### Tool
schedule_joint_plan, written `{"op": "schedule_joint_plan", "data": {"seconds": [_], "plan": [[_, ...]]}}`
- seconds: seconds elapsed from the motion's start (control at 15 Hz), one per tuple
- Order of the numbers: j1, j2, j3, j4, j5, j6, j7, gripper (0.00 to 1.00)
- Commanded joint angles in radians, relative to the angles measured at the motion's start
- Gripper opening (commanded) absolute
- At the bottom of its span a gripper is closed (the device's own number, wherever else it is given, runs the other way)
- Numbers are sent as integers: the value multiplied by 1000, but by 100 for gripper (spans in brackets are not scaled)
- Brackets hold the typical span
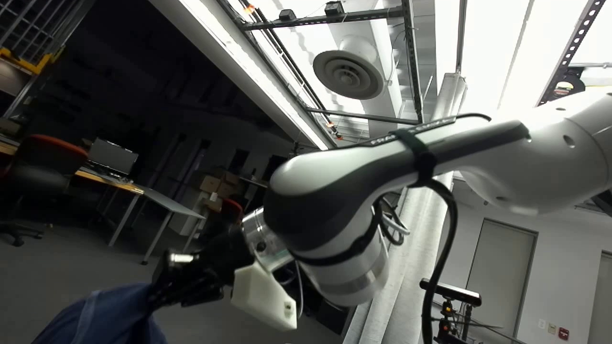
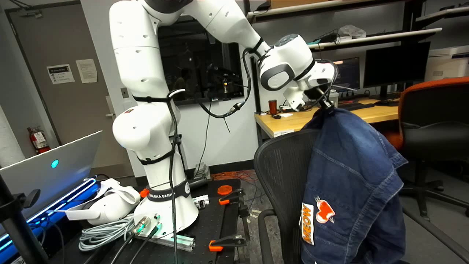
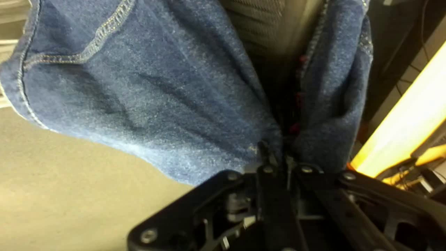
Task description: Place the denim jacket on the seat of the black chair
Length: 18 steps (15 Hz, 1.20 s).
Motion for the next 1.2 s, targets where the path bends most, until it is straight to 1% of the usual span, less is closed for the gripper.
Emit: {"op": "schedule_joint_plan", "data": {"seconds": [0.0,0.2,0.33,0.67,0.87,1.13], "plan": [[-14,-137,-1,81,178,-41,-89,2],[-2,-197,-45,146,258,-41,-143,2],[-5,-231,-81,188,273,-59,-164,2],[-15,-283,-187,314,242,-144,-167,2],[-6,-307,-247,395,244,-212,-175,2],[3,-337,-290,493,241,-266,-176,2]]}}
